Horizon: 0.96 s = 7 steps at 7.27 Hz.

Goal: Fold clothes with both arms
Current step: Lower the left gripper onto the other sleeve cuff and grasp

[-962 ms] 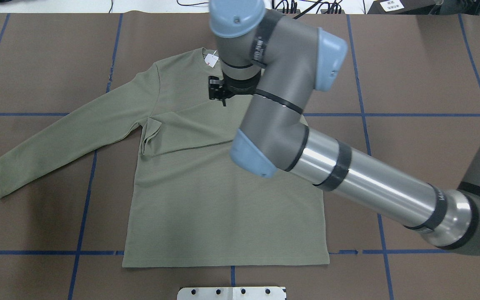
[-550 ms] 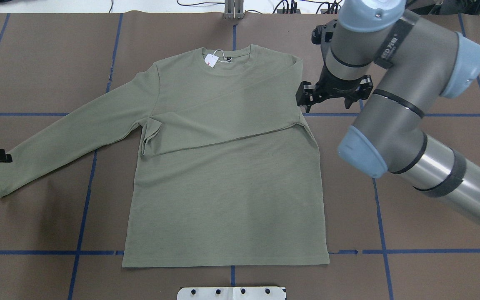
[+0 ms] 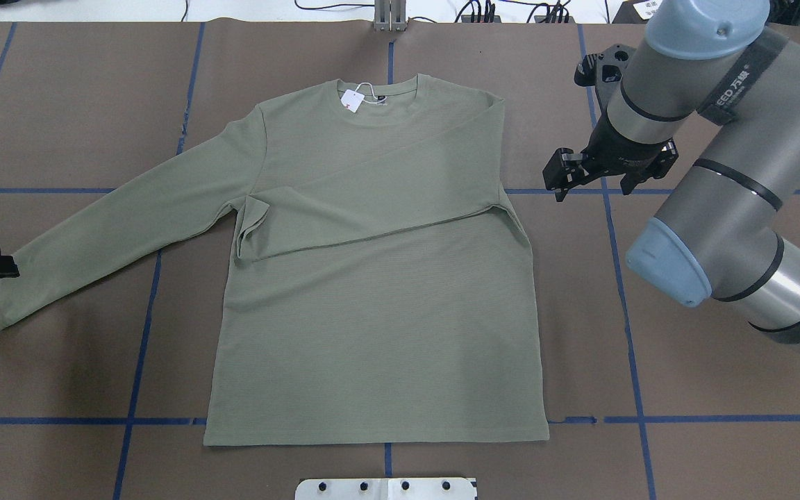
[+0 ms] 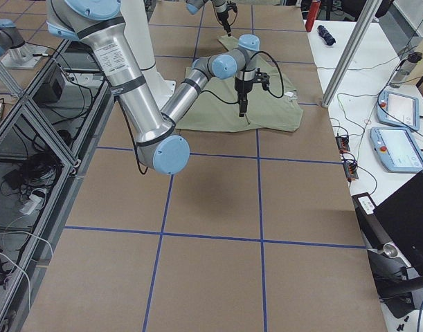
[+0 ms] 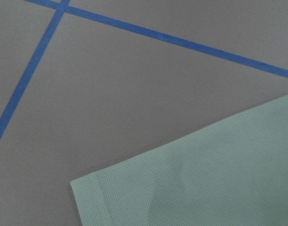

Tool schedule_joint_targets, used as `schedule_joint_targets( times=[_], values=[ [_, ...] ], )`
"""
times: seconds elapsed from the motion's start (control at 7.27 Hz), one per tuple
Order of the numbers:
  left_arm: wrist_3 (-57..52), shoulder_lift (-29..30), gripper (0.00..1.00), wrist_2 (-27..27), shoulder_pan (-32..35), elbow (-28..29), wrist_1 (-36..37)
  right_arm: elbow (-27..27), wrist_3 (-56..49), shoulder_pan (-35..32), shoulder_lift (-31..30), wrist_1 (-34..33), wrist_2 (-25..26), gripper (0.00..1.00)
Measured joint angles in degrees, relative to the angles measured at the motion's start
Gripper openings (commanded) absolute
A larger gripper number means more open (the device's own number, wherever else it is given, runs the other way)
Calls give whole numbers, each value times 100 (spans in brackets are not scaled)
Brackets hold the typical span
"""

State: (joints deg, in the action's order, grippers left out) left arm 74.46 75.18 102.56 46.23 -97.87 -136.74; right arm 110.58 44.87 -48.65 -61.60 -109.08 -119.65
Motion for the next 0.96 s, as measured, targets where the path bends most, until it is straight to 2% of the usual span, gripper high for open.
schedule_joint_targets(
  times=[0.27,0.96],
  values=[
    [21,28,98,-28,-15,175,-31,39,-2,-4,-14,1,-7,100],
    [175,8,98,38,-133,206,-54,88,14,3,-8,1,-7,100]
  ],
)
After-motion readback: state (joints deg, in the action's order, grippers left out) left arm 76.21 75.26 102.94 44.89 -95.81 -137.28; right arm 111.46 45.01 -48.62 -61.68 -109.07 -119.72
